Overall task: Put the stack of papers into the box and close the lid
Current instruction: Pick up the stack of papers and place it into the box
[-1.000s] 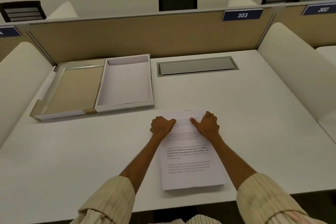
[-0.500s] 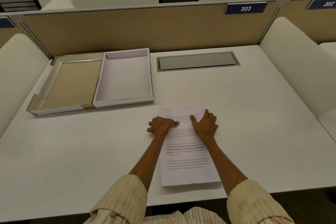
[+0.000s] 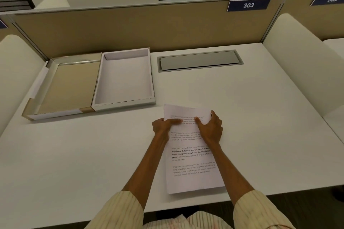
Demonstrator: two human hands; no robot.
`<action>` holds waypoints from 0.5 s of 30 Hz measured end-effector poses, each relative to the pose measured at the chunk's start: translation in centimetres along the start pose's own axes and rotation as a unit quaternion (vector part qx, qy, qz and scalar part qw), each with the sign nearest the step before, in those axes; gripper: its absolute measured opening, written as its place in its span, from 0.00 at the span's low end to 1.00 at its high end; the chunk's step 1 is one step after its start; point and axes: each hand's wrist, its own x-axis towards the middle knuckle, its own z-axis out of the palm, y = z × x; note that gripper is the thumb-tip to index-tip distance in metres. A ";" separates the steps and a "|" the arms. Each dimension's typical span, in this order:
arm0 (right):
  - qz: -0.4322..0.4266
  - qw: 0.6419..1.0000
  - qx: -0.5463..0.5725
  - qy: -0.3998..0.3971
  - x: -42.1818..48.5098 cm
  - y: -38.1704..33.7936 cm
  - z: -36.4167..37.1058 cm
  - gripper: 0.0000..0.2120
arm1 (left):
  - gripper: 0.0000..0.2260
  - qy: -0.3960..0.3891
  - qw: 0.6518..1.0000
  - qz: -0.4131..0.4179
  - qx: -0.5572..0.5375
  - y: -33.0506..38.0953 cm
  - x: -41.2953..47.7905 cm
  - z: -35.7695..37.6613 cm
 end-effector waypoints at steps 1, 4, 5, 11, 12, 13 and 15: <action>0.012 0.999 0.030 -0.014 0.3 0.1 -0.2 0.42 | 0.23 0.011 1.000 0.029 0.004 -0.1 -0.5 0.1; 0.035 0.980 0.173 -0.086 1.3 0.6 -2.0 0.43 | 0.22 -0.012 0.995 0.096 -0.003 0.0 -2.2 0.0; 0.034 0.968 0.218 -0.121 1.4 0.3 -2.9 0.40 | 0.23 -0.027 0.994 0.109 -0.004 0.4 -2.8 -0.2; -0.062 0.932 0.347 -0.079 1.3 -5.7 -8.2 0.22 | 0.23 -0.069 0.975 0.205 -0.048 5.8 -6.4 -1.8; -0.091 0.921 0.373 -0.065 0.9 -7.1 -9.1 0.19 | 0.22 -0.079 0.967 0.237 -0.052 6.8 -6.8 -2.3; -0.122 0.909 0.394 -0.057 0.3 -8.3 -9.9 0.16 | 0.20 -0.090 0.957 0.271 -0.055 7.7 -7.2 -2.7; -0.176 0.893 0.412 -0.039 -1.1 -10.2 -11.1 0.09 | 0.18 -0.098 0.937 0.332 -0.053 9.0 -7.7 -3.5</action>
